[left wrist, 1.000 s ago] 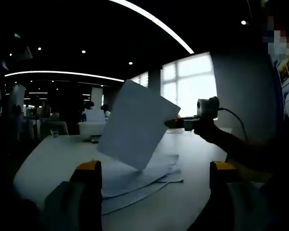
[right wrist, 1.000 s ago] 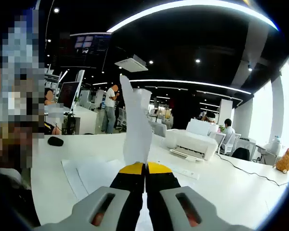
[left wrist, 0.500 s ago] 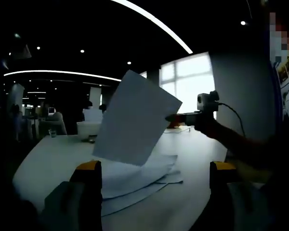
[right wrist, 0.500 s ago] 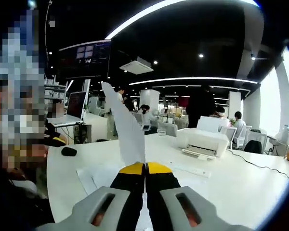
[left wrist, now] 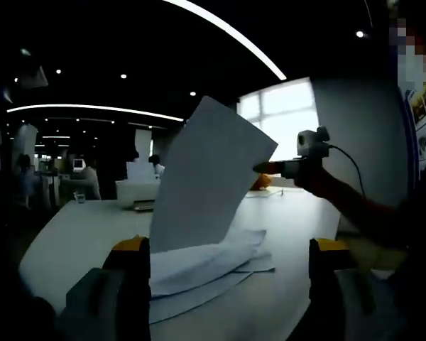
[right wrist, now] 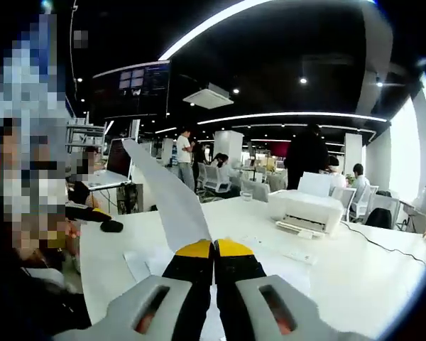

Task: Organize the stack of printing papers by aligning and flattening the scattered papers on the table

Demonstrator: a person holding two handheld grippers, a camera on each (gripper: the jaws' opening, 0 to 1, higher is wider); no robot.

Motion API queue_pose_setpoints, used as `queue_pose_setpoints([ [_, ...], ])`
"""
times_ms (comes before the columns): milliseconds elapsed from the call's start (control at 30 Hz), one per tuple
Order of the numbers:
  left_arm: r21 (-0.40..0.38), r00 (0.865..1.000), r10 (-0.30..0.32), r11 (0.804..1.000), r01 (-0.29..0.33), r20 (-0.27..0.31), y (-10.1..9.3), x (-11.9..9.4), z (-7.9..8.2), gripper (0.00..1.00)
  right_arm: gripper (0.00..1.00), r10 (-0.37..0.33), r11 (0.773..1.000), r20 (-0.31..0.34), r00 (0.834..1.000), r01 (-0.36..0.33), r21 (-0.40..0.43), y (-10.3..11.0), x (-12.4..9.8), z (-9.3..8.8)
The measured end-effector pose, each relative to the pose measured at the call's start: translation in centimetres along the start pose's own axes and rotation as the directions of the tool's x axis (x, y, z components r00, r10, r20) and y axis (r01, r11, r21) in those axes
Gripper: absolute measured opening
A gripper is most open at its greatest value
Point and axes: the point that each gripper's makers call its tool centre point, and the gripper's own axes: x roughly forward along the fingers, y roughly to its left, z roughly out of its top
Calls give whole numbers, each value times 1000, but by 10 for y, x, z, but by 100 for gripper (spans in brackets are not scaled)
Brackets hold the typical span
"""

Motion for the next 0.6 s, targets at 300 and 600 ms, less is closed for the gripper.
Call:
queue_pose_setpoints([
  [300, -11, 1000, -14, 1000, 14, 21, 1, 4, 4, 95, 0, 67, 998, -19, 998, -67, -4, 7, -3, 8],
  [600, -15, 999, -13, 1000, 14, 44, 4, 5, 10, 95, 0, 119, 993, -42, 992, -120, -17, 22, -6, 13],
])
